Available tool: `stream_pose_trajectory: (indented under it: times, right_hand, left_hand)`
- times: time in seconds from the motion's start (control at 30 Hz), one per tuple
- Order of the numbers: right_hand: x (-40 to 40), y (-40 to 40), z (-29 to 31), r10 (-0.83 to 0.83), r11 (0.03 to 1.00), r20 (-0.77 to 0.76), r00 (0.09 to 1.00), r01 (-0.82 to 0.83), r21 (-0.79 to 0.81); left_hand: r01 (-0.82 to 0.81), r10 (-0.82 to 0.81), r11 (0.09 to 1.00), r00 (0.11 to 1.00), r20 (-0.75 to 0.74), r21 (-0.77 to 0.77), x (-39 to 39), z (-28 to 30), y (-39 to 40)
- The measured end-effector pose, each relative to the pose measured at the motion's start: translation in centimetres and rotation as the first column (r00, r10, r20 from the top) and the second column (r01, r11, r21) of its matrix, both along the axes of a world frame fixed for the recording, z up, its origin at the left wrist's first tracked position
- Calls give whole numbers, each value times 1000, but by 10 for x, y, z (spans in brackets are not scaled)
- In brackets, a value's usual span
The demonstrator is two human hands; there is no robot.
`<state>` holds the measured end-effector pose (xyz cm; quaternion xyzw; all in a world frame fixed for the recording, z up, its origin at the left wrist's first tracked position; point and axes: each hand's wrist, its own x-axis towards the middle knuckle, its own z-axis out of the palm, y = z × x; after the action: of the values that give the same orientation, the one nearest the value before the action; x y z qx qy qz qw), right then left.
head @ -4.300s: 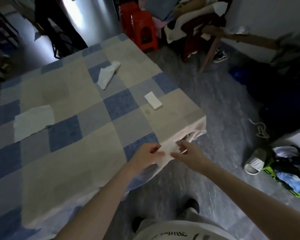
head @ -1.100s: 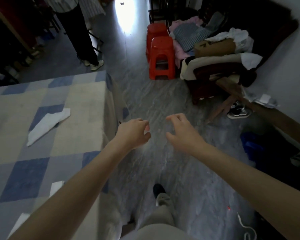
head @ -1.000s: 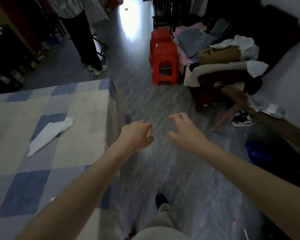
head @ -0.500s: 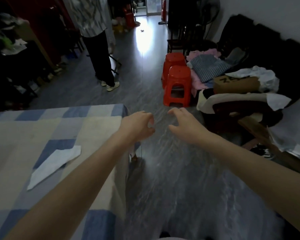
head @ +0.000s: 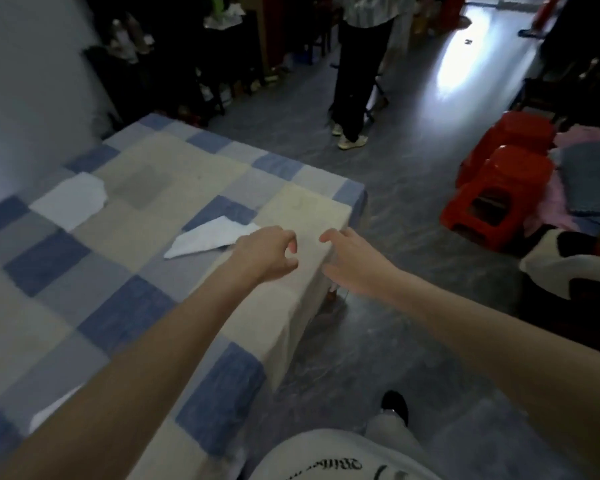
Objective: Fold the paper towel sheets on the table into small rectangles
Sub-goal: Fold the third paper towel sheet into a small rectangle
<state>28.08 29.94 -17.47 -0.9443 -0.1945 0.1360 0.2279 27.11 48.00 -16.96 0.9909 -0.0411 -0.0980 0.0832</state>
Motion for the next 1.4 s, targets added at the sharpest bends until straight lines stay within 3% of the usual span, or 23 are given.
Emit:
stream_pose_trajectory:
  times: [0.23,0.43,0.77,1.13,1.4]
  right_hand:
    - [34,37,-8,293,956,26,956,-292,-23]
    - [73,16,-10,453,891,10,892,-452,-35]
    - [139,-34,-36,552,832,-62,831,-554,-16]
    - [183,1,-43,637,770,-74,768,-638,14]
    - [224,68,-49,634,745,-236,736,-664,-66]
  left_hand:
    - [-259,259,965,966,-25,-37,-6,-23,29]
    - [-431,428,901,902,-58,-46,17,-42,11]
    - [-555,553,829,799,-237,62,51,-88,-53]
    - [-688,675,725,708,-209,11,73,-103,-21]
    - [-751,736,646,660,-152,-136,94,-119,42]
